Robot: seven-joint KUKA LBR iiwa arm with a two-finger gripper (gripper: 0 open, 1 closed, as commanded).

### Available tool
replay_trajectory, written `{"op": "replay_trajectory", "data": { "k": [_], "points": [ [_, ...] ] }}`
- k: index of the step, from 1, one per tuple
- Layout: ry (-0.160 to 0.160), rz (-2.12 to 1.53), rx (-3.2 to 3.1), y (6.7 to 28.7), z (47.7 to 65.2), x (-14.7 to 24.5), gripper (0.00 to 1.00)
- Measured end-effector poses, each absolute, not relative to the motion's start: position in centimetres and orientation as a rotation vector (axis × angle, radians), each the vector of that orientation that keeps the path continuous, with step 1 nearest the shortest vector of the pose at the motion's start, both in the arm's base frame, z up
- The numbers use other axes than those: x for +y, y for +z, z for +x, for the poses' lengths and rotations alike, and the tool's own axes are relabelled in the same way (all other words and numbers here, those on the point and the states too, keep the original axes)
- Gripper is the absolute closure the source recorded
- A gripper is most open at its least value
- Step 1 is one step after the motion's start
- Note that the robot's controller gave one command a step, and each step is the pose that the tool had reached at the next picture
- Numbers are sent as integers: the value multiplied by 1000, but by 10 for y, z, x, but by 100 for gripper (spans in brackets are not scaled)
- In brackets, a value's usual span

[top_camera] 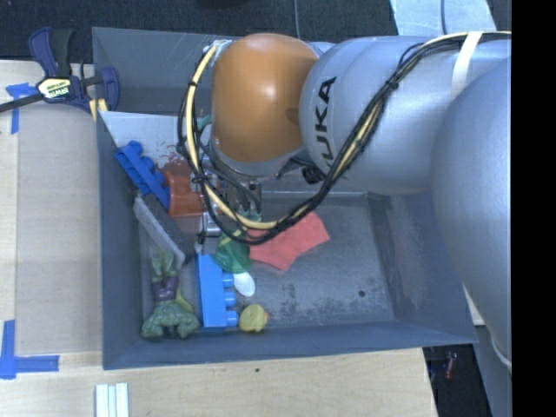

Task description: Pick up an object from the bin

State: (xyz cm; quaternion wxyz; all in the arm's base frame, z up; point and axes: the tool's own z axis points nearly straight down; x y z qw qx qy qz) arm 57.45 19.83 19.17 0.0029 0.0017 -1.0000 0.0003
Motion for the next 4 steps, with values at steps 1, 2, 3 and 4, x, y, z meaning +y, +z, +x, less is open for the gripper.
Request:
{"op": "replay_trajectory", "data": {
  "k": [1, 2, 3, 4],
  "points": [
    [-2, 1, -3144, 197, 577, 197, 0],
    [-3, 126, -3145, 137, 553, 168, 0],
    [-5, 410, -3130, 84, 552, 154, 0],
    [-1, 43, -3148, 71, 544, 84, 100]
  ]
}}
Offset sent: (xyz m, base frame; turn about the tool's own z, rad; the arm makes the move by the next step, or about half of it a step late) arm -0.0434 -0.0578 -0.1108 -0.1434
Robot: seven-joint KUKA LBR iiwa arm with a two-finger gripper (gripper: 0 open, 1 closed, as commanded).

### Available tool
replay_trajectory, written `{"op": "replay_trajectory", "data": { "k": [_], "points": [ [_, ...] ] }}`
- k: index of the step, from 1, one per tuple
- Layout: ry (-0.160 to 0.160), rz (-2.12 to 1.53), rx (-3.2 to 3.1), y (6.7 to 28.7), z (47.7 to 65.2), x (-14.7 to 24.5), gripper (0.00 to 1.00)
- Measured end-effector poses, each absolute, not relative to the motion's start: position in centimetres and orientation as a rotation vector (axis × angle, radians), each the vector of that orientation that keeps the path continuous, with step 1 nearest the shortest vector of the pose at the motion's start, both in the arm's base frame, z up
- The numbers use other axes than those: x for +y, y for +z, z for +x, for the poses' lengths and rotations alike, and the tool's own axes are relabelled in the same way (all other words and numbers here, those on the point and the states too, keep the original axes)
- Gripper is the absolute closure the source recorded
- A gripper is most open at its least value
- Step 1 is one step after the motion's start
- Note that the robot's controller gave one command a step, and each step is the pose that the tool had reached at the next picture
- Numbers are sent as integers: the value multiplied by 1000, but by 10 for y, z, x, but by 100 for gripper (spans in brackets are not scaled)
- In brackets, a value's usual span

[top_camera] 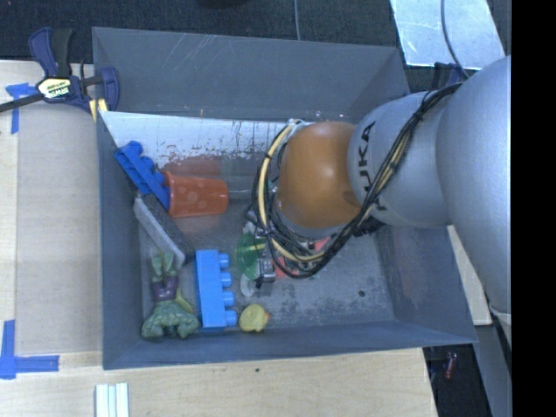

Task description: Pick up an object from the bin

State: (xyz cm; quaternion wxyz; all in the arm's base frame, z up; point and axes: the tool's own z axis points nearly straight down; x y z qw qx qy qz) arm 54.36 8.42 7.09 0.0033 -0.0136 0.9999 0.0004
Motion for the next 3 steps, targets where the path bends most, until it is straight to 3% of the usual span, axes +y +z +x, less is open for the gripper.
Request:
{"op": "replay_trajectory", "data": {
  "k": [2, 3],
  "points": [
    [1, -43, 3136, 70, 543, 84, 100],
    [1, -24, 3139, 137, 538, 75, 100]
  ]
}}
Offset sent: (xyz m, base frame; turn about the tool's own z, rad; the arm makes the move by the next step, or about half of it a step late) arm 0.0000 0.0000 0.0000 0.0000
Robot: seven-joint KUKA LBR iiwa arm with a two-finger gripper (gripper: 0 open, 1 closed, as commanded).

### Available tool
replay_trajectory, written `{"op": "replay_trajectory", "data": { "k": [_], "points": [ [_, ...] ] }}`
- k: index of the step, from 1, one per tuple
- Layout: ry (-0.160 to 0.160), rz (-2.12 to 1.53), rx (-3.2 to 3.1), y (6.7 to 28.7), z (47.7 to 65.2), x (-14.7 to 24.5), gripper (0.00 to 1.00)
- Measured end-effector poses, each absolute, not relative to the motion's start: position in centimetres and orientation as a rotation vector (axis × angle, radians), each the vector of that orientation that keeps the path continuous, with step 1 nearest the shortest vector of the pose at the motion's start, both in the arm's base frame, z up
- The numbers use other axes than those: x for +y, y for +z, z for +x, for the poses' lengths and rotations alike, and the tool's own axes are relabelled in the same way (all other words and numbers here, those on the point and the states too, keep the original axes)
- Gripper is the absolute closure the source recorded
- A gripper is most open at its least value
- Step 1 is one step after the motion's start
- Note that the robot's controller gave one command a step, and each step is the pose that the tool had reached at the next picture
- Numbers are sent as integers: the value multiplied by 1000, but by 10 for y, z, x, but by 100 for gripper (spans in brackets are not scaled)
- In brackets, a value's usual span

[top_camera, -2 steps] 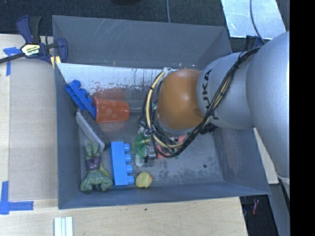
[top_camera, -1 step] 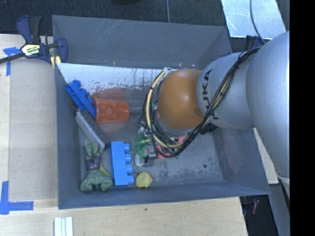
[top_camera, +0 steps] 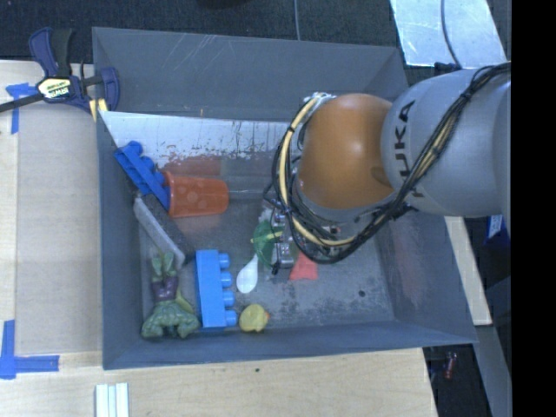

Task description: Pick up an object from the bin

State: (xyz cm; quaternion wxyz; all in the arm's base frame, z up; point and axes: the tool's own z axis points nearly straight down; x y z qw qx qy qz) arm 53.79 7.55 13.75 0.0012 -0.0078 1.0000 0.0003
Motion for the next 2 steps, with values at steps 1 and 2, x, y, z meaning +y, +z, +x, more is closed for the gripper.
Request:
{"op": "replay_trajectory", "data": {
  "k": [1, 2],
  "points": [
    [0, -17, 3144, 207, 540, 66, 100],
    [2, 64, 3128, 178, 554, 34, 100]
  ]
}}
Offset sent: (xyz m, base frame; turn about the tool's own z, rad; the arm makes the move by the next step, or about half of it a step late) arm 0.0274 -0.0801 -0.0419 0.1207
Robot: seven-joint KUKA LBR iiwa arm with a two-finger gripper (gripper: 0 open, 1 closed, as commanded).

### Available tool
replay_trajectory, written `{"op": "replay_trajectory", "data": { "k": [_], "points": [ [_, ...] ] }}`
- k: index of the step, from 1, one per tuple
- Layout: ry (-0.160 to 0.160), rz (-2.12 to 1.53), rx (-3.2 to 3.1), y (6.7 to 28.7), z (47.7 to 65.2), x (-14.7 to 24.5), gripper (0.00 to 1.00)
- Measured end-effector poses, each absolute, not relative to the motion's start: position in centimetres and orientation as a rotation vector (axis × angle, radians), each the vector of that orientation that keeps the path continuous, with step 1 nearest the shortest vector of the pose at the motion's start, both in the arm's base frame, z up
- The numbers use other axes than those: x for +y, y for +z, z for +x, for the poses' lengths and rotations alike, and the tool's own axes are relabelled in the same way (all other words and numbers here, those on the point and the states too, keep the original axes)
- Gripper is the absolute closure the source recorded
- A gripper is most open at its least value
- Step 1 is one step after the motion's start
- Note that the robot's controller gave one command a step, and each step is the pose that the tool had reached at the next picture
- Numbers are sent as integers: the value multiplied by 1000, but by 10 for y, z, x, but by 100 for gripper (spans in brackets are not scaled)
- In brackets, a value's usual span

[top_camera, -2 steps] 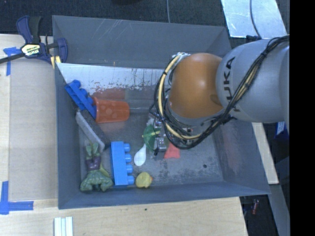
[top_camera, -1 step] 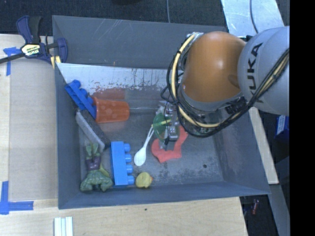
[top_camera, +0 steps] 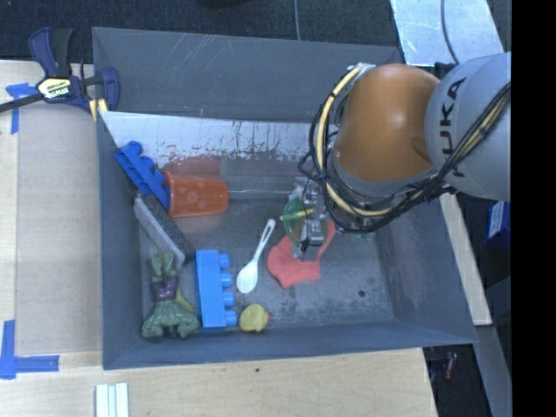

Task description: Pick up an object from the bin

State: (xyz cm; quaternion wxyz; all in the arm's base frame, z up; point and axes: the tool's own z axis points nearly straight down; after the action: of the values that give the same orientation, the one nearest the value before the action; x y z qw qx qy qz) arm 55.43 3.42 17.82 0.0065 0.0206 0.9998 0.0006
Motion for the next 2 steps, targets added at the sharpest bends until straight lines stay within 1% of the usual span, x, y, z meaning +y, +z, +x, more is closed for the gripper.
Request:
{"op": "replay_trajectory", "data": {
  "k": [1, 2],
  "points": [
    [1, -157, 3125, 139, 584, 31, 100],
    [0, -141, 3127, 103, 589, 22, 100]
  ]
}}
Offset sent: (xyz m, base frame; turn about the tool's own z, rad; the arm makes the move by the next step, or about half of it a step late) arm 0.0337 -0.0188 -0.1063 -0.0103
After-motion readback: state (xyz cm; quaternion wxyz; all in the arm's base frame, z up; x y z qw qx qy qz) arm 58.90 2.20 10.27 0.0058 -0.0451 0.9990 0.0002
